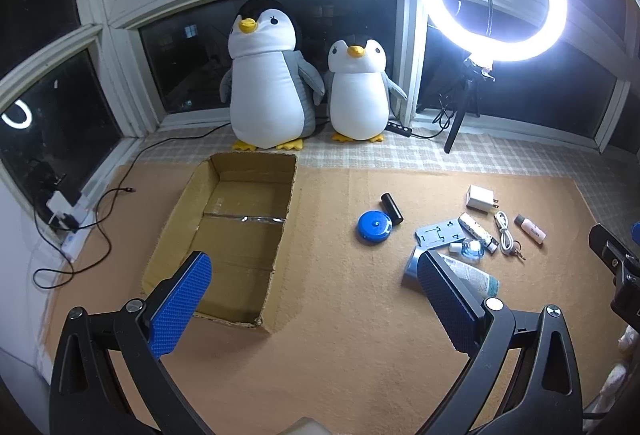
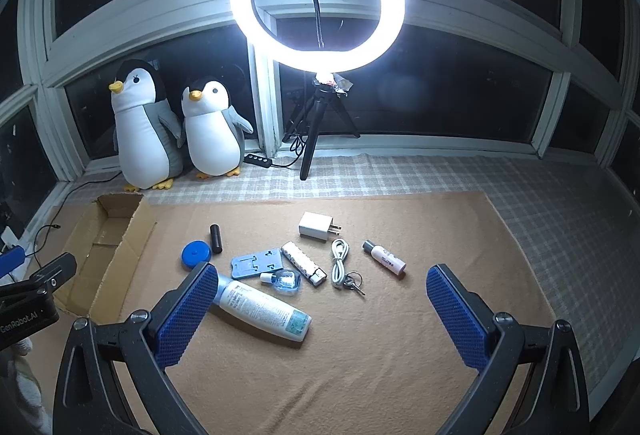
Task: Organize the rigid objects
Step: 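Move the left tool over the cardboard box while the right tool approaches the items, then lower the right gripper around the white-and-blue lotion bottle and close it, then carry the lotion bottle with the right gripper into the box and release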
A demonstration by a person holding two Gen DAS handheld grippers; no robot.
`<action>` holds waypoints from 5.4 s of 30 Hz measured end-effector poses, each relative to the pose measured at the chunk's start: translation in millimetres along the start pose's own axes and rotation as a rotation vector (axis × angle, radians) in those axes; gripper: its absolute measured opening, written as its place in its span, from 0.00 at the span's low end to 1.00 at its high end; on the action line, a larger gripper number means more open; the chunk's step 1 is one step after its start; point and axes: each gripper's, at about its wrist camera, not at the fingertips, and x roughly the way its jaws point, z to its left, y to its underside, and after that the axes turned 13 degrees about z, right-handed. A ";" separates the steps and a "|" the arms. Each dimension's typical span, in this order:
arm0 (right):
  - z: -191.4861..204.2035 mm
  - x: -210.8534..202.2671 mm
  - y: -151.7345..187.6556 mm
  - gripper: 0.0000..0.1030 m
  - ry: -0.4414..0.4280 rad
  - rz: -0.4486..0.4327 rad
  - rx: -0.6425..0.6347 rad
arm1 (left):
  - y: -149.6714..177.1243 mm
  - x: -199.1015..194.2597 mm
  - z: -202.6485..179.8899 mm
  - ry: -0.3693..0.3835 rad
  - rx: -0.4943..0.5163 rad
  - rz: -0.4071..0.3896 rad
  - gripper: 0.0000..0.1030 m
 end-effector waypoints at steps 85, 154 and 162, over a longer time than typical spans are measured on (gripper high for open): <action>93.0 178.5 0.0 0.64 -0.127 0.441 -0.601 | 12.7 195.8 205.6 -0.086 -0.227 0.420 0.22; 306.9 116.3 -22.7 0.44 -0.358 0.402 -0.636 | 11.6 196.6 216.5 0.053 -0.145 0.423 0.19; 337.4 137.2 -22.8 0.44 -0.369 0.434 -0.643 | 10.9 197.0 216.6 0.053 -0.144 0.423 0.19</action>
